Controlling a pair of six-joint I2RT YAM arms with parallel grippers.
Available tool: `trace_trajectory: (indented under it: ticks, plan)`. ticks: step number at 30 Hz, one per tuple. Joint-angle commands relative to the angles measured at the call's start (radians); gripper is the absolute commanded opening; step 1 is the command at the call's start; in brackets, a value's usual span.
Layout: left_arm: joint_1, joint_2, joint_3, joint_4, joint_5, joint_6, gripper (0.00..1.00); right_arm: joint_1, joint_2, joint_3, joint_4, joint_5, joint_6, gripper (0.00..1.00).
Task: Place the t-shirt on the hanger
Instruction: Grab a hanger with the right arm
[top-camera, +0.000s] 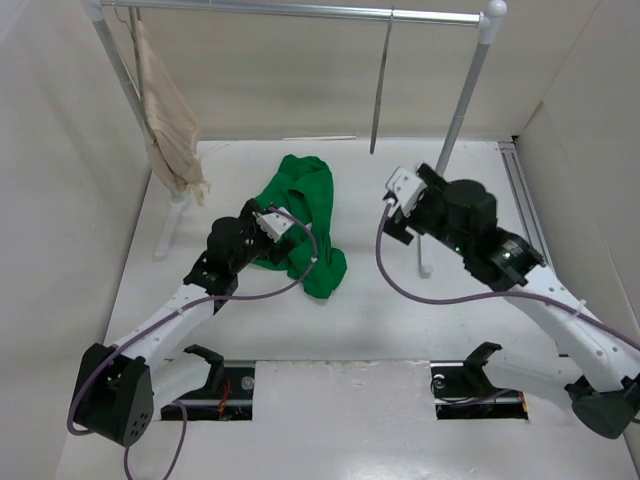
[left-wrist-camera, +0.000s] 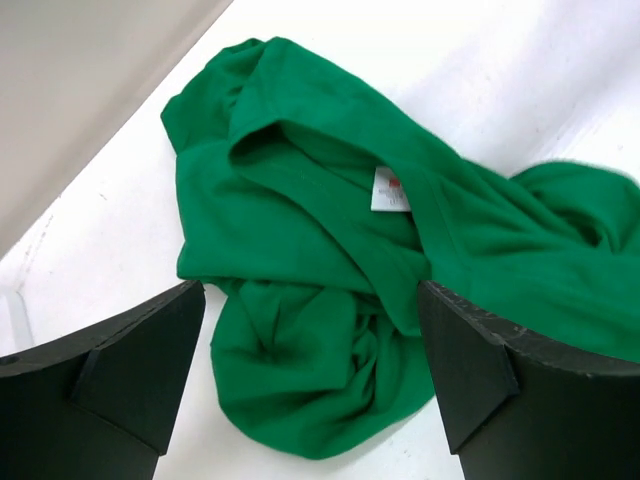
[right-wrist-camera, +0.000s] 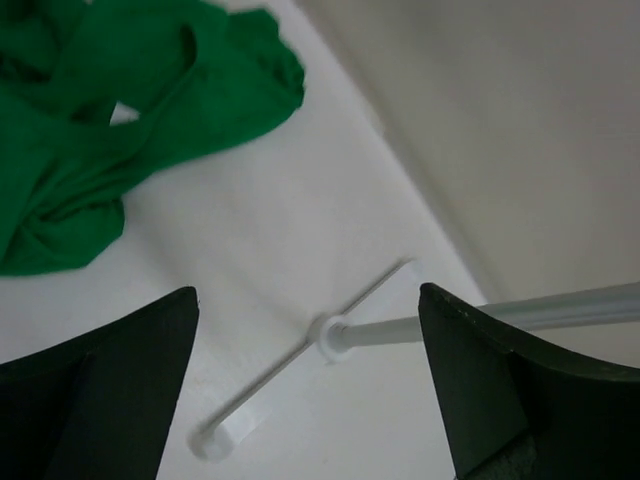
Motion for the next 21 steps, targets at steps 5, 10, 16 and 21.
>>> trace_trajectory:
  ticks: [5,10,16,21]
  plan:
    - [-0.015,-0.012,0.024,0.023,-0.021,-0.120,0.85,0.107,-0.039,0.396,-0.177,-0.059,-0.003,0.90]
    - [-0.015,-0.026,0.014,0.013,-0.021,-0.120,0.86,0.241,0.028,0.652,-0.085,-0.001,0.046,0.83]
    - [-0.024,-0.026,0.024,-0.006,-0.021,-0.120,0.86,0.341,0.174,0.790,0.250,0.235,0.099,0.81]
    - [-0.033,-0.048,0.002,-0.006,-0.055,-0.111,0.87,0.390,0.353,0.921,0.292,0.478,0.001,0.79]
